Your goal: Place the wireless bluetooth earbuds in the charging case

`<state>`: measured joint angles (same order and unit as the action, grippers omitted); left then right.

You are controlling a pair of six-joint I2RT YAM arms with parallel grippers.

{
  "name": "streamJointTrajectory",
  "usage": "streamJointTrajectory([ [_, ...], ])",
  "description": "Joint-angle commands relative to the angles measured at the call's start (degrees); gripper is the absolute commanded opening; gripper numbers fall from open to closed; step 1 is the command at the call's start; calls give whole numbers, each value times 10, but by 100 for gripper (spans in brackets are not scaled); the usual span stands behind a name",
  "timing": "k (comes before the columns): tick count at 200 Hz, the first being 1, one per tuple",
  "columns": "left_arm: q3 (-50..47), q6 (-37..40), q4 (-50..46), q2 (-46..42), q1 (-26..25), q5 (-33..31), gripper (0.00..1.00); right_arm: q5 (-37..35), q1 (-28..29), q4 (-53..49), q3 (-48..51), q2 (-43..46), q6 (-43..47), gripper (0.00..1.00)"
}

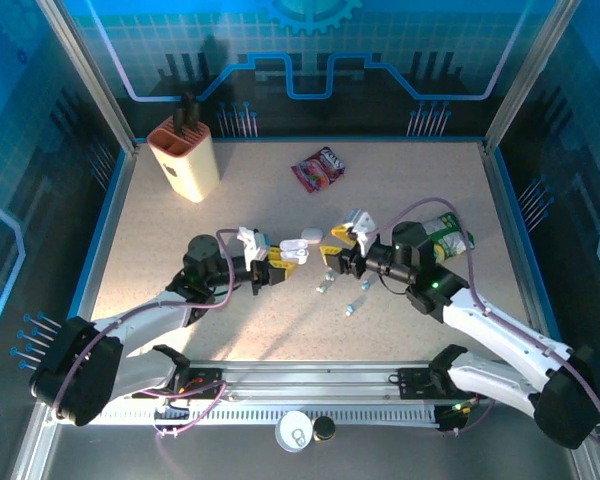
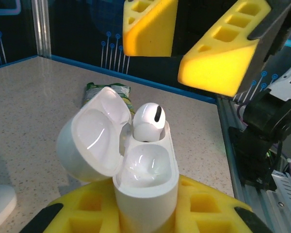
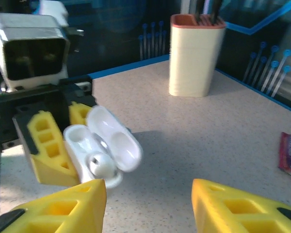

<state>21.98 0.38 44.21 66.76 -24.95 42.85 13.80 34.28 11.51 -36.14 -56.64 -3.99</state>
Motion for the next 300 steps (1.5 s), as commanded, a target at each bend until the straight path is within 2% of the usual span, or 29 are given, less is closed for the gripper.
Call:
streamJointTrajectory([
  [1, -12, 15, 41, -2, 6, -6, 12, -25, -51, 23, 15, -21, -136, 50],
  [15, -15, 16, 47, -2, 6, -7, 12, -33, -80, -23, 0, -62, -193, 49],
  [33, -16, 16, 44, -1, 6, -6, 12, -28, -91, -87, -36, -131, -210, 47],
  [81, -19, 16, 42, -6, 6, 1, 12, 9, -86, -195, -137, -312, -197, 43],
  [137, -24, 19, 18, -33, 5, 0, 13, -11, -57, -269, -243, -458, -158, 40],
  [172, -26, 20, 14, -37, 6, -1, 13, -37, -43, -314, -288, -499, -125, 41],
  [228, -25, 23, 10, -37, 5, 1, 14, -14, -27, -352, -322, -534, -97, 41],
  [300, -29, 27, 2, -45, 6, -1, 14, -19, 5, -419, -359, -550, -61, 41],
])
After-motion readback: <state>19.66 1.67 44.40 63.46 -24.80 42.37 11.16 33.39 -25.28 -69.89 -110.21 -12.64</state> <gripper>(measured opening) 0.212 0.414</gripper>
